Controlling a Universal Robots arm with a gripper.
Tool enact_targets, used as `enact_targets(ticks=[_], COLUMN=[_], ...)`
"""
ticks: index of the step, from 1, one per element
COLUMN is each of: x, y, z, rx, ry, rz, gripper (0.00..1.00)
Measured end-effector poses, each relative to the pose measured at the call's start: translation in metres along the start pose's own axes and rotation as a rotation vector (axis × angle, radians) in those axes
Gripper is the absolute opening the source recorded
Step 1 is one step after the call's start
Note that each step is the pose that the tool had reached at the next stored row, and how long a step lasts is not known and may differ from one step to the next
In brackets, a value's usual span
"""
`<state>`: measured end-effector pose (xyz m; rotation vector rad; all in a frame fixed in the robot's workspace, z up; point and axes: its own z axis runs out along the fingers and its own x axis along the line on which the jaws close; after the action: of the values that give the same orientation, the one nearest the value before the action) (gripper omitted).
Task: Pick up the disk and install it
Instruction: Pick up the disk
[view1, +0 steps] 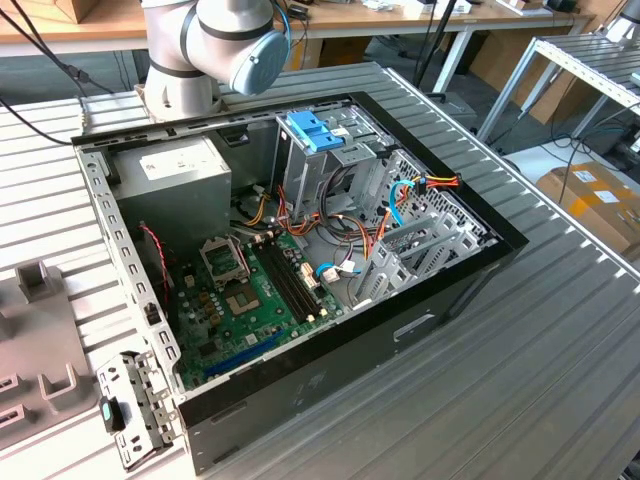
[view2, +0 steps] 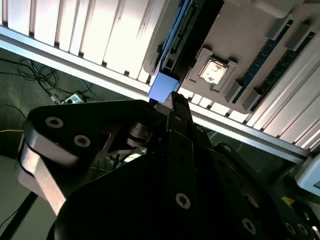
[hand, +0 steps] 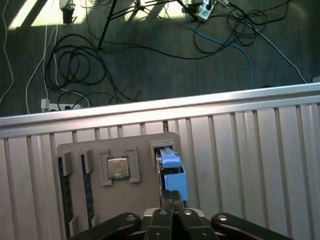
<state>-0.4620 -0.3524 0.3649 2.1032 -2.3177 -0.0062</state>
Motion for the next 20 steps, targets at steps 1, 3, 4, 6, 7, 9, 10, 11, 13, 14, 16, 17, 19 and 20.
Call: enact_targets(ticks=[1, 3, 4, 6, 7, 9, 10, 11, 13, 14, 16, 17, 19, 20], x=[0.0, 0.0, 0.0, 0.0, 0.0, 0.0, 0.0, -0.0001, -0.0002, -0.0003, -0.0003, -0.0003, -0.0005, -0.0006], y=[0.0, 0.0, 0.0, 0.0, 0.0, 0.0, 0.0, -0.0002, -0.0019, -0.0026, -0.0034, -0.0037, -0.0051, -0.0062], z=[0.0001, 0.0002, 0.0003, 0.0004, 0.0003, 0.0004, 0.0004, 0.0005, 0.0005, 0.0006, 0.0009, 0.001, 0.0014, 0.0014], rx=[0.0002, 0.0007, 0.0008, 0.0011, 0.0011, 0.0012, 0.0012, 0.0014, 0.0017, 0.0026, 0.008, 0.0121, 0.0193, 0.0202], ry=[0.0002, 0.0005, 0.0007, 0.0012, 0.0012, 0.0012, 0.0012, 0.001, 0.0012, 0.0012, 0.0009, 0.0008, 0.0005, 0.0005], rz=[-0.019, -0.057, -0.075, -0.115, -0.117, -0.117, -0.117, -0.117, -0.117, -0.117, -0.117, -0.117, -0.117, -0.117], gripper=[0.11, 0.11, 0.11, 0.11, 0.11, 0.11, 0.11, 0.11, 0.11, 0.11, 0.11, 0.11, 0.11, 0.11])
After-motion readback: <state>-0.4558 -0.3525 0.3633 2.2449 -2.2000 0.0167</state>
